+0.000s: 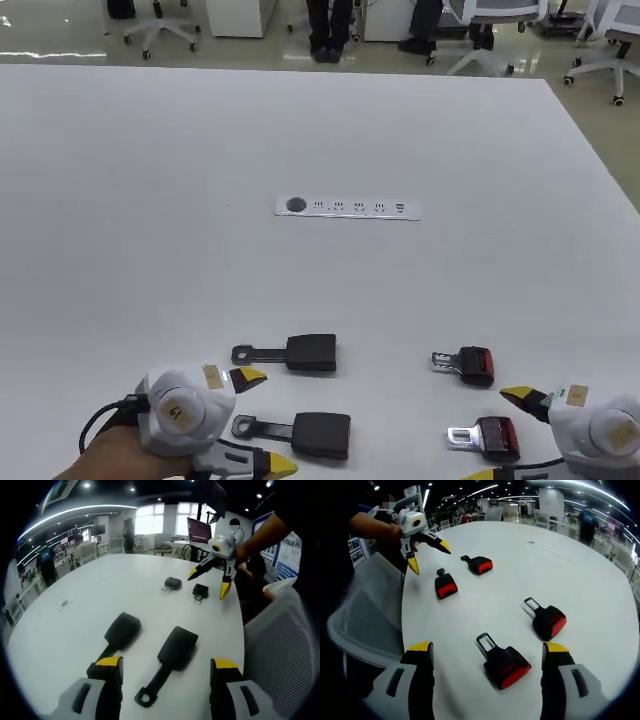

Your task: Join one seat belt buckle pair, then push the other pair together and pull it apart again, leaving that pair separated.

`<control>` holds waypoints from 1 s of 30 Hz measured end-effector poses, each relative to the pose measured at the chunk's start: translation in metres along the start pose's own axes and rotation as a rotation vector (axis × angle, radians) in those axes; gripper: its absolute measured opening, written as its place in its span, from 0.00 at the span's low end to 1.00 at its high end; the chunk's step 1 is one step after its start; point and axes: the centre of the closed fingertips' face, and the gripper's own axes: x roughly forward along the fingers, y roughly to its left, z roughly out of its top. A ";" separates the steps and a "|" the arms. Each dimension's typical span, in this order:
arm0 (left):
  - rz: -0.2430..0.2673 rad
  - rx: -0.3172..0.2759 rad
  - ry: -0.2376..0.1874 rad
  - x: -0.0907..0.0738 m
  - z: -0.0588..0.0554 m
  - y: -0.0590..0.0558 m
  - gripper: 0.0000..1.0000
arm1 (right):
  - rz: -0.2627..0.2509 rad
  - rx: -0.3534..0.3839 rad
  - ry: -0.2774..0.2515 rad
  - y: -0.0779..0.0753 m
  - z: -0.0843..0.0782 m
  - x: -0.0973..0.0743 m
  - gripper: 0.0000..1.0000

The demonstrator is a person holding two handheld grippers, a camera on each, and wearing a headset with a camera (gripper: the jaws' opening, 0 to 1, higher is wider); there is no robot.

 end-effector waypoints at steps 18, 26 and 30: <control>-0.128 0.142 0.106 0.040 -0.010 -0.001 0.65 | 0.075 -0.078 0.104 -0.019 -0.018 0.007 0.80; -0.170 0.178 0.144 0.052 -0.022 -0.004 0.61 | 0.111 -0.106 0.143 -0.020 -0.029 0.009 0.73; -0.181 0.211 0.157 0.055 -0.023 -0.006 0.55 | 0.125 -0.127 0.150 -0.020 -0.029 0.009 0.70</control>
